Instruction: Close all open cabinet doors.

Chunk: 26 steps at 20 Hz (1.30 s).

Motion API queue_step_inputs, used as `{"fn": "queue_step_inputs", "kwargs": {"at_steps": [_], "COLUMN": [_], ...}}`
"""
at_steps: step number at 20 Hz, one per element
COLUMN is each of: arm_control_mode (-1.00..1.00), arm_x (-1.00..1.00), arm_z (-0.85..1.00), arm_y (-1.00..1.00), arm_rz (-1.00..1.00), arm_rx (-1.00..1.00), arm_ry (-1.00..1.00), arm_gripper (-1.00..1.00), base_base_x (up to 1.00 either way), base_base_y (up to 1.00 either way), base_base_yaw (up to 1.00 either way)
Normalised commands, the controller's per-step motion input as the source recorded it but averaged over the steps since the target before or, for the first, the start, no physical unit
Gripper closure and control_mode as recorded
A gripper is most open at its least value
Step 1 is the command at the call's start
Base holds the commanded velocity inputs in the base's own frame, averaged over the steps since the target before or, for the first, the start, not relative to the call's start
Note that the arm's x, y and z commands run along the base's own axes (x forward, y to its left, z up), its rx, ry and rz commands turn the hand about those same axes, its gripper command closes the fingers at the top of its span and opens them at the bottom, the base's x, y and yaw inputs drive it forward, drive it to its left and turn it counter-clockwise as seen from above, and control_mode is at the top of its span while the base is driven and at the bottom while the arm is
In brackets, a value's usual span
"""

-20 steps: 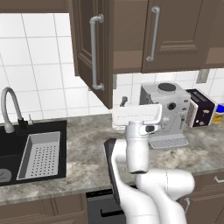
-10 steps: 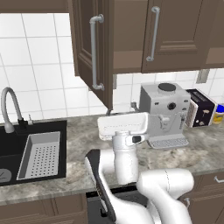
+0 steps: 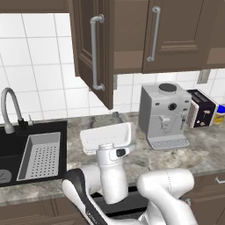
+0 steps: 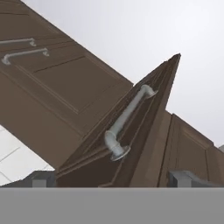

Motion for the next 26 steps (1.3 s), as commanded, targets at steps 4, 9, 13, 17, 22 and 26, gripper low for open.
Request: {"fn": "queue_step_inputs", "kwargs": {"at_steps": [4,9,13,17,22,26], "arm_control_mode": [-1.0,-1.0,-1.0,-1.0,-1.0,-1.0], "arm_x": [-0.21,0.01,0.24,0.45,0.5,0.45], "arm_z": [0.05,0.04,0.05,0.02,0.0,0.0], "arm_y": [0.61,0.49,0.31,0.18,0.18,0.32], "arm_rz": [0.0,0.0,0.0,-0.05,-0.16,-0.21], "arm_rx": [-0.03,0.0,0.0,0.0,0.0,0.0], "arm_ry": [0.0,0.06,0.09,0.09,0.06,0.06], "arm_gripper": [-1.0,-1.0,-1.0,-1.0,-1.0,-1.0], "base_base_x": [0.0,0.0,0.0,0.0,0.0,0.0], "base_base_y": [0.0,0.0,0.0,0.0,0.0,0.0], "base_base_yaw": [0.0,0.0,0.0,0.0,0.0,0.0]}}
